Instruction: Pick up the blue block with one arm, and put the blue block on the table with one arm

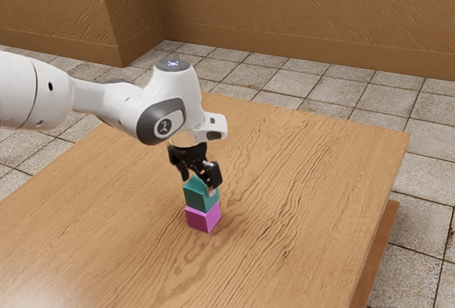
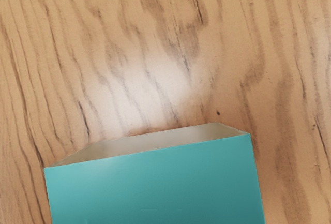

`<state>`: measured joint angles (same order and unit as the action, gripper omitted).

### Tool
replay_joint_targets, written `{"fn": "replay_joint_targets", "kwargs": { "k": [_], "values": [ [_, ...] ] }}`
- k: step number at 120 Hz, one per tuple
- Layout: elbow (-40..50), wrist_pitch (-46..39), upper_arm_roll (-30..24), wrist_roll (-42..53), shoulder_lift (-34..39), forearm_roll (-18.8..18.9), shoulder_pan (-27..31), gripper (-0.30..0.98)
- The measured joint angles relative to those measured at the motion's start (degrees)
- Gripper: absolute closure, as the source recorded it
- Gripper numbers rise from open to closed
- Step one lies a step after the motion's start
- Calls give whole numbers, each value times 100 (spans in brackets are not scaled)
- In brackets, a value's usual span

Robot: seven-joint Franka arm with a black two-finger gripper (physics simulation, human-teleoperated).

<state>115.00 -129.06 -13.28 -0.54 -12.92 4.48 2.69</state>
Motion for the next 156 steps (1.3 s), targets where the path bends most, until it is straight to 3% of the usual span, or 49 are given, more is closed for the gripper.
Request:
{"fn": "replay_joint_targets", "kwargs": {
  "k": [72, 108, 156],
  "values": [
    [-402, 19, 45, 106, -589, 183, -66, 0],
    [-450, 21, 45, 131, -566, 184, -15, 20],
    [-534, 97, 46, 128, -366, 231, 185, 30]
  ]
}}
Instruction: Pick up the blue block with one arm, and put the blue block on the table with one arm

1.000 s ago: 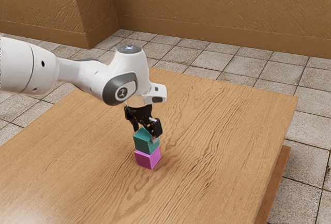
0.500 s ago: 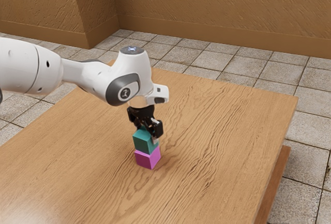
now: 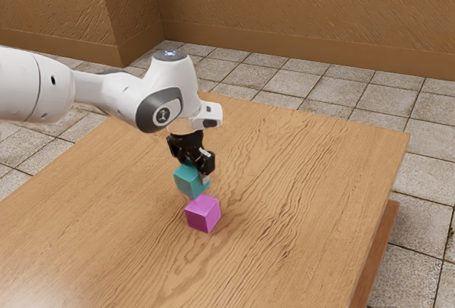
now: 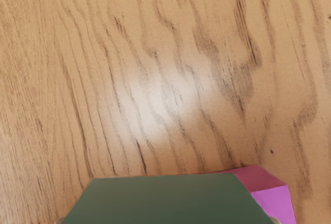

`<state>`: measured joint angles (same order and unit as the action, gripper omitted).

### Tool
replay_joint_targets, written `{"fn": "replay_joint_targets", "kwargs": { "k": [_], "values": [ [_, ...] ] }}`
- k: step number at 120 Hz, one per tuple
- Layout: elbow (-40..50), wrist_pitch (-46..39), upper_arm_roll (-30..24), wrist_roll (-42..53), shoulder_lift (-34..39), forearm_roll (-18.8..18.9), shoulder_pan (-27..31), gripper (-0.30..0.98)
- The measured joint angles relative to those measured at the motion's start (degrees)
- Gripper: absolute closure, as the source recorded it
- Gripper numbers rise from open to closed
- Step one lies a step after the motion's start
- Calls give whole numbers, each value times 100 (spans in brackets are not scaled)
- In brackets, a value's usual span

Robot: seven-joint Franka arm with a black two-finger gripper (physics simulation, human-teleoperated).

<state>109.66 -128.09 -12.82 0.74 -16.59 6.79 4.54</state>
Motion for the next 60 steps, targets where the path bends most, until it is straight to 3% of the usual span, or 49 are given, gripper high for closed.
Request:
{"fn": "replay_joint_targets", "kwargs": {
  "k": [31, 60],
  "values": [
    [-412, 278, 16, -16, -331, 56, 599, 30],
    [-645, 374, 26, -25, -882, 118, 771, 30]
  ]
}}
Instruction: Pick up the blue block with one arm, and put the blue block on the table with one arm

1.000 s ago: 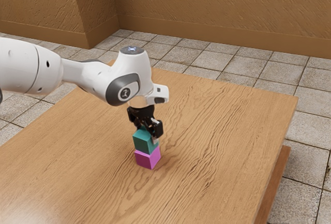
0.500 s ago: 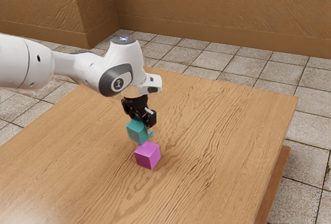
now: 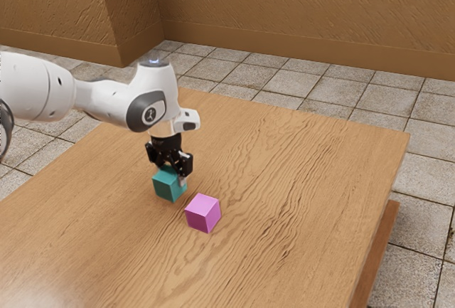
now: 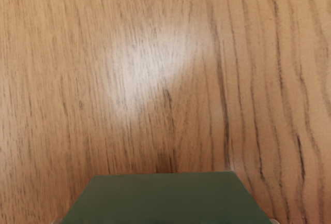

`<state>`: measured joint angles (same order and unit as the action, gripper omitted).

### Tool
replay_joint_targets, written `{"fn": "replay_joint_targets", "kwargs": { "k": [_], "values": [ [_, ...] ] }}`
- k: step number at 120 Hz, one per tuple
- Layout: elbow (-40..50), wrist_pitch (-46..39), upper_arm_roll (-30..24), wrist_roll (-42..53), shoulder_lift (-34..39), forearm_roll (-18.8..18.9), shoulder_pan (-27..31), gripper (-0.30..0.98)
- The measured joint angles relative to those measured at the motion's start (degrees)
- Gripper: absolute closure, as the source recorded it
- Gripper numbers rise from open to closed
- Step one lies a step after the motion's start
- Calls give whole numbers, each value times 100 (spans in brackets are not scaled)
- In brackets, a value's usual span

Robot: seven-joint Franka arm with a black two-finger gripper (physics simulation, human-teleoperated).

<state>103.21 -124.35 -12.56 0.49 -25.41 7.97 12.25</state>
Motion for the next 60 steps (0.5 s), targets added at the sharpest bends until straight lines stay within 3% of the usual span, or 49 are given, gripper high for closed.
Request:
{"fn": "replay_joint_targets", "kwargs": {
  "k": [31, 46, 60],
  "values": [
    [-11, 31, -9, 19, -36, -24, 68, 9],
    [237, 116, -70, 22, 793, -36, 144, 5],
    [321, 189, -93, 29, 999, -37, 161, 3]
  ]
}}
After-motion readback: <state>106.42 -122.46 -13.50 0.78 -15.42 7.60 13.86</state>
